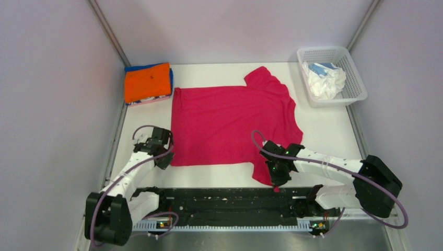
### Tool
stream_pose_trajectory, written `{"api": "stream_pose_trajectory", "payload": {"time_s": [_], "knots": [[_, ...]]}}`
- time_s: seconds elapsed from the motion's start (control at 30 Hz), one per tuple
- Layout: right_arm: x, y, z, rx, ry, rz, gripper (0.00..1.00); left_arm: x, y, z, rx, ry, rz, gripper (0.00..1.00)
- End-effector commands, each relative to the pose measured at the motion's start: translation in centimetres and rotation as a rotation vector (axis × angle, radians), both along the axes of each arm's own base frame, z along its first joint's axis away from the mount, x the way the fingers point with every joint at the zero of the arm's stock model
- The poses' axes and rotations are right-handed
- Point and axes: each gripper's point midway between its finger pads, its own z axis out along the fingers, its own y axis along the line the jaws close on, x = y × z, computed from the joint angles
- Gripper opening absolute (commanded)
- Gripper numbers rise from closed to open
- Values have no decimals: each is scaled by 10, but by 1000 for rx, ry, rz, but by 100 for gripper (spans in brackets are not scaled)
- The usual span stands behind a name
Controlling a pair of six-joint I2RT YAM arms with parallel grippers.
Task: Fold and stack the t-shirts
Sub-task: Grab the side of the flattened tshirt closest away from the robot with both arms, then fold the flattened tshirt in 1/3 of the way
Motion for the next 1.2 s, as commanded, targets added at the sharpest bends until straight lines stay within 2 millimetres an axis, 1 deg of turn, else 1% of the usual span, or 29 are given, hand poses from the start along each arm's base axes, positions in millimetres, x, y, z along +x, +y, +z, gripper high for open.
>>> {"api": "stream_pose_trajectory", "payload": {"time_s": [0.0, 0.03, 0.13, 0.23, 0.37, 0.47, 0.67, 0.7, 0.83, 1.0, 1.13, 1.17], "knots": [[-19, 14, 24, 124, 50, -12, 0, -24, 7, 6, 11, 9, 40, 0], [-16, 15, 27, 131, 31, -7, 0, -24, 7, 8, 5, -4, 40, 0], [5, 20, 35, 119, -43, -2, 0, -19, 1, 14, -28, -45, 32, 0], [25, 31, 47, 138, -92, 2, 0, -8, -7, 22, -69, -93, 18, 0], [54, 40, 67, 169, -162, 12, 0, 9, -14, 32, -100, -143, -2, 0], [83, 37, 81, 182, -213, -16, 0, 21, -15, 37, -96, -161, -1, 0], [126, 31, 96, 173, -263, -34, 0, 52, -11, 52, -50, -167, 12, 0], [133, 29, 98, 169, -271, -38, 0, 59, -10, 58, -38, -171, 15, 0], [168, 16, 111, 129, -336, -71, 0, 77, -3, 65, 18, -147, 25, 0], [208, 8, 127, 152, -396, -92, 0, 96, 4, 66, 47, -125, 34, 0], [231, 8, 136, 151, -432, -68, 0, 113, 7, 64, 35, -120, 37, 0], [235, 7, 136, 142, -435, -51, 0, 117, 9, 63, 35, -116, 37, 0]]}}
